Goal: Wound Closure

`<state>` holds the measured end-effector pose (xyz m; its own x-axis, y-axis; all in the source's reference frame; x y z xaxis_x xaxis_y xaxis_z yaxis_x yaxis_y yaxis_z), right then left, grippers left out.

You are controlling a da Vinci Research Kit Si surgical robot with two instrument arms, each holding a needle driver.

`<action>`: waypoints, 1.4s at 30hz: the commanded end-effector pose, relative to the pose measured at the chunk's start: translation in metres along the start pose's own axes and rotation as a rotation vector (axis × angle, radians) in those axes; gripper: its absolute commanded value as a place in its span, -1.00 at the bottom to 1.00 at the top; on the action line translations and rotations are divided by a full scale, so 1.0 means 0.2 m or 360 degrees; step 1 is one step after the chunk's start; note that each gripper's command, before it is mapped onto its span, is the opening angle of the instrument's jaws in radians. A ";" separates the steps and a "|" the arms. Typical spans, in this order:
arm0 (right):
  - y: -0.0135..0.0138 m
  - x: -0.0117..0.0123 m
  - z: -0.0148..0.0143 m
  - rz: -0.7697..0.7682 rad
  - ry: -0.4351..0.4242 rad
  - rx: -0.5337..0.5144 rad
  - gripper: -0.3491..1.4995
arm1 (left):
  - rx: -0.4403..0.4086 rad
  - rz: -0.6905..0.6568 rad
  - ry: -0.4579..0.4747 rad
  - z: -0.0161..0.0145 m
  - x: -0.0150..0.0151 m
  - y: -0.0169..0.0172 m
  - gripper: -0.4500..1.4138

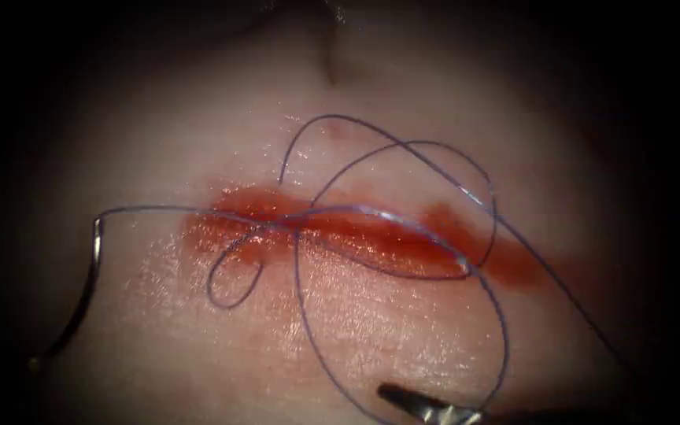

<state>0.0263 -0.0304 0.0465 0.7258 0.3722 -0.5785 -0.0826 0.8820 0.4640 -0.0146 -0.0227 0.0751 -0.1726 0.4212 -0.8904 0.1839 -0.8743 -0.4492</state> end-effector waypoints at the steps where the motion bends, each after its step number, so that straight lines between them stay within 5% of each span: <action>1: -0.013 -0.012 -0.008 -0.0021 -0.0053 0.0068 0.54 | -0.0002 -0.0009 -0.0018 0.005 -0.003 0.003 -1.00; 7: -0.024 -0.043 -0.045 -0.0138 -0.0170 0.0161 0.40 | -0.0045 -0.0013 -0.0030 0.023 0.006 0.013 -1.00; 14: -0.021 -0.056 -0.074 -0.0160 -0.0284 0.0190 0.38 | -0.0081 0.0005 -0.0028 0.028 0.004 0.014 -1.00; 20: -0.009 -0.044 -0.104 -0.0092 -0.0284 0.0071 0.36 | -0.0115 -0.0009 -0.0063 0.039 -0.007 0.015 -1.00; 24: 0.004 -0.023 -0.116 -0.0044 -0.0114 -0.0019 0.29 | -0.0147 -0.0051 -0.0090 0.053 -0.016 0.015 -1.00; 29: 0.013 -0.001 -0.109 -0.0051 0.0076 -0.0066 0.27 | -0.0199 -0.0077 -0.0106 0.070 -0.025 0.017 -1.00; 42: 0.028 0.041 -0.044 -0.0096 0.0333 -0.0085 0.27 | -0.0273 -0.0114 -0.0128 0.099 -0.034 0.022 -1.00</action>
<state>0.0250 -0.0193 0.0381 0.5751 0.3676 -0.7308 -0.0874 0.9158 0.3919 -0.0314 -0.0333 0.0804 -0.2670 0.4492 -0.8526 0.3295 -0.7888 -0.5188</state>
